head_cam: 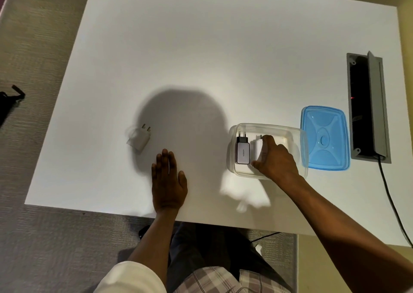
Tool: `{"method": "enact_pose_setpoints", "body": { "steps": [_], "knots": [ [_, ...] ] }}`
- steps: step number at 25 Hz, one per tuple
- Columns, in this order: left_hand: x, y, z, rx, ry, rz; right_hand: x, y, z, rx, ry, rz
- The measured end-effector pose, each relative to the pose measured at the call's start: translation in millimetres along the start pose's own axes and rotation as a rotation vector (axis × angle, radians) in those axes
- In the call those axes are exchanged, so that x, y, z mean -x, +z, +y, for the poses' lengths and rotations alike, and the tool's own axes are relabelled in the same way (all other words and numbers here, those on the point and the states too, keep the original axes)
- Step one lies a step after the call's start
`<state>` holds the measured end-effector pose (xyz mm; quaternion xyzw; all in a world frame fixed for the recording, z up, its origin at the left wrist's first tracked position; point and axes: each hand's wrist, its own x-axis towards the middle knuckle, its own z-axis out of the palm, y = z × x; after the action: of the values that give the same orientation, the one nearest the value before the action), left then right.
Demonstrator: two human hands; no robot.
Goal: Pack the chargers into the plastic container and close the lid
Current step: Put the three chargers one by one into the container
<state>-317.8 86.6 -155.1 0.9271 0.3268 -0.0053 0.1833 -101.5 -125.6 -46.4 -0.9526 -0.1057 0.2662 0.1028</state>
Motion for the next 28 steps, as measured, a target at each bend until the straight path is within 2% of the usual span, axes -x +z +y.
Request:
{"method": "enact_pose_setpoints", "body": {
  "steps": [13,17,21,24,28],
  "knots": [
    [-0.5,-0.5,0.1,0.010,0.000,0.001,-9.7,0.0,-3.8,0.083,0.013,-0.078],
    [0.8,-0.8,-1.6,0.003,0.000,0.008,2.9,-24.7,-20.7,0.193,-0.039,0.054],
    [2.2,-3.5,-3.6,-0.004,0.014,-0.005,9.0,-41.2,-70.0,0.091,-0.177,0.134],
    [6.2,-7.2,-18.8,-0.004,0.020,-0.017,6.6,-23.5,-115.9,0.056,-0.309,0.062],
    [14.5,-17.3,-54.5,-0.019,-0.011,-0.012,-2.1,22.7,-170.2,0.014,-0.381,-0.134]
  ]
}}
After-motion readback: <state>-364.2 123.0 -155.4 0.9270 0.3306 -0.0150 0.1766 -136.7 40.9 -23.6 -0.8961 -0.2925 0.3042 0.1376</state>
